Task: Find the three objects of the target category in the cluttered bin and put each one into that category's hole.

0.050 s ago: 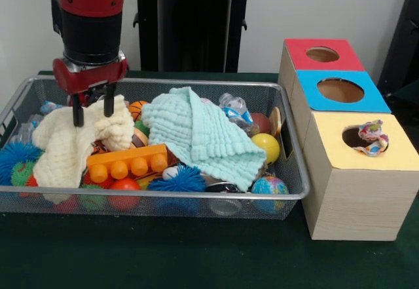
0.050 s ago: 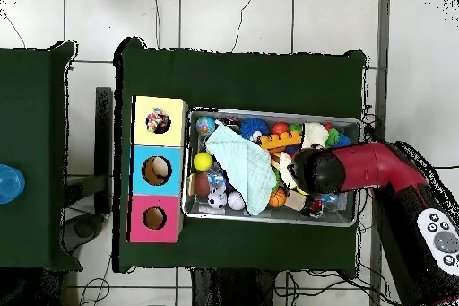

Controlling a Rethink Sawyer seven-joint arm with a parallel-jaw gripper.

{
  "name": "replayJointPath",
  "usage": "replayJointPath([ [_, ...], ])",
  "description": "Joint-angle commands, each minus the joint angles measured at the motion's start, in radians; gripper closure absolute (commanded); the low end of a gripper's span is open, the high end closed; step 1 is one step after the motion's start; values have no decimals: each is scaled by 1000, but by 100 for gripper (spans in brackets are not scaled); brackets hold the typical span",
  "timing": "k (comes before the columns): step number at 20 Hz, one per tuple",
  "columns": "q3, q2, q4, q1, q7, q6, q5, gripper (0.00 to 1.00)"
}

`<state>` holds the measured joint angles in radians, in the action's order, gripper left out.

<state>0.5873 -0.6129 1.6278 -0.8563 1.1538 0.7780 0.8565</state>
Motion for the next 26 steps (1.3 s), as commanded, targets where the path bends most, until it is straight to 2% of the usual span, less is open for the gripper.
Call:
replayJointPath([
  [1,36,87,-34,-27,-139,-60,21,0],
  [8,39,108,-46,-33,-157,-67,37,0],
  [23,5,105,-57,-27,-179,-48,93,0],
  [24,13,107,-54,-32,-184,-47,87,100],
  [26,15,111,-60,-35,-197,-27,77,100],
])
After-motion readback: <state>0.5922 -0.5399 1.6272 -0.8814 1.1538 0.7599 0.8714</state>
